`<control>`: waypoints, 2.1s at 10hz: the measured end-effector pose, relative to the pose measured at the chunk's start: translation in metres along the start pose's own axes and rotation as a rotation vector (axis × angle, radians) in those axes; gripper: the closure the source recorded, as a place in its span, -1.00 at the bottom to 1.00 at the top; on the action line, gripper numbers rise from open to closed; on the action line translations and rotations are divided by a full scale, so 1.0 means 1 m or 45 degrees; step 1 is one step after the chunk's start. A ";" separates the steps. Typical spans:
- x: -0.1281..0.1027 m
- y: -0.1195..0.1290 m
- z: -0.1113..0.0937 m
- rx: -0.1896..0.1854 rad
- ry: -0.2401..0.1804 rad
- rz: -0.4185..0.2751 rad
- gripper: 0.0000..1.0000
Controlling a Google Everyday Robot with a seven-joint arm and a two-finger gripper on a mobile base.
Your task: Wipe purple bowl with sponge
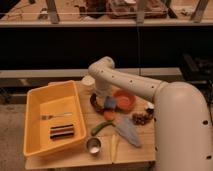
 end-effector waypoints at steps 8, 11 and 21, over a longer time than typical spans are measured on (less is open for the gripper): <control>0.068 0.022 -0.009 -0.049 0.036 0.071 1.00; 0.075 -0.026 -0.007 -0.008 0.048 -0.021 1.00; 0.004 -0.012 0.001 0.069 0.018 0.044 1.00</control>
